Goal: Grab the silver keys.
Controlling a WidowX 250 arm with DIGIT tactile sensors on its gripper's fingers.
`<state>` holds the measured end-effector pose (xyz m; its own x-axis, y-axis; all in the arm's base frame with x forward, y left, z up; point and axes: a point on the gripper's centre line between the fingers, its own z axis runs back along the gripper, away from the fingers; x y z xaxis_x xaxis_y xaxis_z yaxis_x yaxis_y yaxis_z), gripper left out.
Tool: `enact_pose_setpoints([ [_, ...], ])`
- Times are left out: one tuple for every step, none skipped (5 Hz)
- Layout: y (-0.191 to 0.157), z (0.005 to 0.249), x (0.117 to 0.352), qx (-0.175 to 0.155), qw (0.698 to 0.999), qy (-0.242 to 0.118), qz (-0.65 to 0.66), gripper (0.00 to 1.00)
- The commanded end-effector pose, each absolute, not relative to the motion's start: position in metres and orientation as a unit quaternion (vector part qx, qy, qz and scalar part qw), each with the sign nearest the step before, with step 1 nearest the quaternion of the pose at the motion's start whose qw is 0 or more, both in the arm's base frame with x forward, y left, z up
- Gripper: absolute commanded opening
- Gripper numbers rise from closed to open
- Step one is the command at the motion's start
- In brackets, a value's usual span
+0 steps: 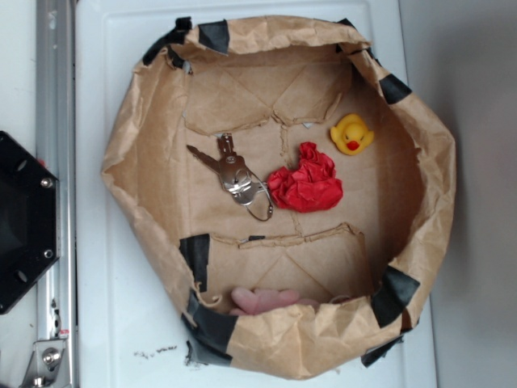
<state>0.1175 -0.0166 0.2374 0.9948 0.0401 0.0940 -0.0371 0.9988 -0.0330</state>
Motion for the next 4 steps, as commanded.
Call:
enact_pose_setpoints([
  [-0.017,0.237,0.117,-0.016,0.999,-0.047,0.019,1.00],
  [-0.007,0.231,0.157,-0.002,0.998,-0.048,0.051,1.00],
  [0.011,0.223,0.133,0.015,0.998,-0.043,0.049,1.00],
  [0.027,0.209,0.141,0.017,0.998,-0.033,-0.059,1.00],
])
